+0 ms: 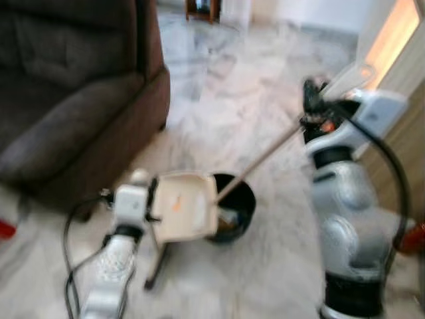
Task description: Sweep floor
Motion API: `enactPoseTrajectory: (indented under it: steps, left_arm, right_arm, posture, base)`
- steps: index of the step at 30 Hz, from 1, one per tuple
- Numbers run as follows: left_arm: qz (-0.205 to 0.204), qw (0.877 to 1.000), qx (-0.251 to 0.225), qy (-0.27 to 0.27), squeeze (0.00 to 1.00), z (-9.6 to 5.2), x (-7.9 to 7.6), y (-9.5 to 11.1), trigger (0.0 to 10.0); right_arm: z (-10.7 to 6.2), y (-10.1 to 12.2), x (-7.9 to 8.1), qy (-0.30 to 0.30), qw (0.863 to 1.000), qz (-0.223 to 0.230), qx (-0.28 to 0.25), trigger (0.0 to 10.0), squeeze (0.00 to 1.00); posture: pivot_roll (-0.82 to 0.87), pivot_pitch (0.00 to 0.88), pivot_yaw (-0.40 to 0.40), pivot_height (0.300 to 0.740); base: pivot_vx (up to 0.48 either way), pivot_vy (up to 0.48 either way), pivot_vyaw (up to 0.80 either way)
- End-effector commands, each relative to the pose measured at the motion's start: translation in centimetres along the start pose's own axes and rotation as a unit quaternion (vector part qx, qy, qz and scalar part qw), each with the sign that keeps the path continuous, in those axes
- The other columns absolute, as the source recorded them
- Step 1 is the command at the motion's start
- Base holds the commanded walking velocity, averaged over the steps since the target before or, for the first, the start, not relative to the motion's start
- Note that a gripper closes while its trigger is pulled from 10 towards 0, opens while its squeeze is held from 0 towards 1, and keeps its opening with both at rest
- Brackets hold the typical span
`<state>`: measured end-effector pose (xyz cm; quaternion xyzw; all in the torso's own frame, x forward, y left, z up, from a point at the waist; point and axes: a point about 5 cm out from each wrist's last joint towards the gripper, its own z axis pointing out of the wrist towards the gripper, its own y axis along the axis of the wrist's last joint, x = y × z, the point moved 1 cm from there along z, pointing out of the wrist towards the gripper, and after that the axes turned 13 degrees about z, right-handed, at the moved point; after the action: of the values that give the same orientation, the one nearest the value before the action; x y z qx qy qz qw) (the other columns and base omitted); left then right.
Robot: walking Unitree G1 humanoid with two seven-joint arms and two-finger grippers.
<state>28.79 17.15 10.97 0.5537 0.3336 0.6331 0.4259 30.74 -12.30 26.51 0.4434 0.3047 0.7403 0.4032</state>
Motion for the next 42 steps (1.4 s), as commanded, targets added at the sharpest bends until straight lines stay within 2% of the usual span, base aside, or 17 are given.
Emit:
enactPoseTrajectory:
  steps: [1, 37, 39, 42]
  left_arm:
    - [0.003, 1.0, -0.028, 0.001, 0.0, 0.3, -0.3, 1.2, 10.0]
    - [0.004, 0.999, -0.035, 0.009, 0.0, 0.4, -0.2, 1.5, 10.0]
    - [0.006, 0.999, -0.039, 0.011, 0.0, 0.3, -0.1, 1.7, 10.0]
    - [0.03, 0.998, -0.055, 0.015, 0.0, -0.2, 0.5, 2.6, 10.0]
  right_arm:
    - [-0.1, 1.6, -0.2, 0.0, 0.999, -0.003, -0.041, 10.0, 0.0]
    - [0.1, 1.4, -0.1, 0.003, 0.999, -0.002, -0.038, 10.0, 0.0]
    - [0.1, 1.3, -0.1, 0.002, 0.999, -0.002, -0.038, 10.0, 0.0]
    - [0.1, 1.3, -0.2, 0.0, 0.999, -0.005, -0.038, 10.0, 0.0]
  posture:
    - [0.15, 0.103, -0.009, 0.74]
    - [0.15, 0.113, -0.017, 0.74]
    - [0.15, 0.114, -0.017, 0.74]
    - [0.15, 0.116, -0.019, 0.74]
  base:
    - [0.27, 0.0, 0.0]
    - [0.269, 0.0, 0.0]
    - [0.0, 0.0, 0.0]
    - [0.0, 0.0, 0.0]
